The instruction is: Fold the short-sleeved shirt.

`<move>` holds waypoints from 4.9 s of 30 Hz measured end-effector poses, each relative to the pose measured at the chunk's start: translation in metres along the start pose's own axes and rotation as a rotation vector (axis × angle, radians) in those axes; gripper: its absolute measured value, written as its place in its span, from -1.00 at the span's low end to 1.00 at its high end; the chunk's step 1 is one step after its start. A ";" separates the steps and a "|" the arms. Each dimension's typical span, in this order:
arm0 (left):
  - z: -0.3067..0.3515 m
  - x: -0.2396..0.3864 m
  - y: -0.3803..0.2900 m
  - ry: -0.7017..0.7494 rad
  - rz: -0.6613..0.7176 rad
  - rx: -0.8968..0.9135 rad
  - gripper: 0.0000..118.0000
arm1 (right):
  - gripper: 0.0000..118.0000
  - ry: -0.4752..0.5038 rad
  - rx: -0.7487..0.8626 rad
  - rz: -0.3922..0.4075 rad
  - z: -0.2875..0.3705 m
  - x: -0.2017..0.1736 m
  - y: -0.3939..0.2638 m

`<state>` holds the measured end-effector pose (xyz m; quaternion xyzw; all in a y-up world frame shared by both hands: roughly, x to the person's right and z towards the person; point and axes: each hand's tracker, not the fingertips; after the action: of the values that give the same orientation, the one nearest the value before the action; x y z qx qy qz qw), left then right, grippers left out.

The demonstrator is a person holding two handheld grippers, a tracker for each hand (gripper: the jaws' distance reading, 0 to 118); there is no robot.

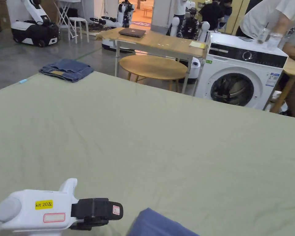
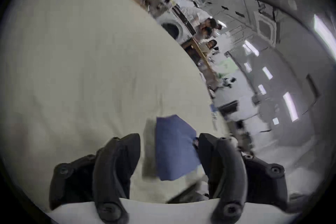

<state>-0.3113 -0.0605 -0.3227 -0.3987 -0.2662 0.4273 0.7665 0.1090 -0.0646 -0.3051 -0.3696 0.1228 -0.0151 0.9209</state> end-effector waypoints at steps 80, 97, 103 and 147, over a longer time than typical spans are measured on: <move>0.283 -0.046 0.178 0.706 0.101 0.013 -0.66 | -1.00 0.011 0.308 0.178 0.005 -0.055 0.083; 0.312 -0.032 0.178 0.942 0.083 0.024 -0.05 | -1.00 -0.003 0.269 0.203 0.002 -0.053 0.081; 0.299 0.004 0.168 0.911 -0.093 0.111 -0.05 | -1.00 0.013 0.273 0.179 0.001 -0.052 0.079; -0.075 0.171 -0.015 0.614 -0.812 0.774 -1.00 | -1.00 -0.205 0.599 -0.017 0.056 0.018 0.116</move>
<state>-0.1638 0.0544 -0.3389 -0.0647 0.0092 0.0343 0.9973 0.1323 0.0555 -0.3495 -0.0824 0.0162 -0.0211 0.9962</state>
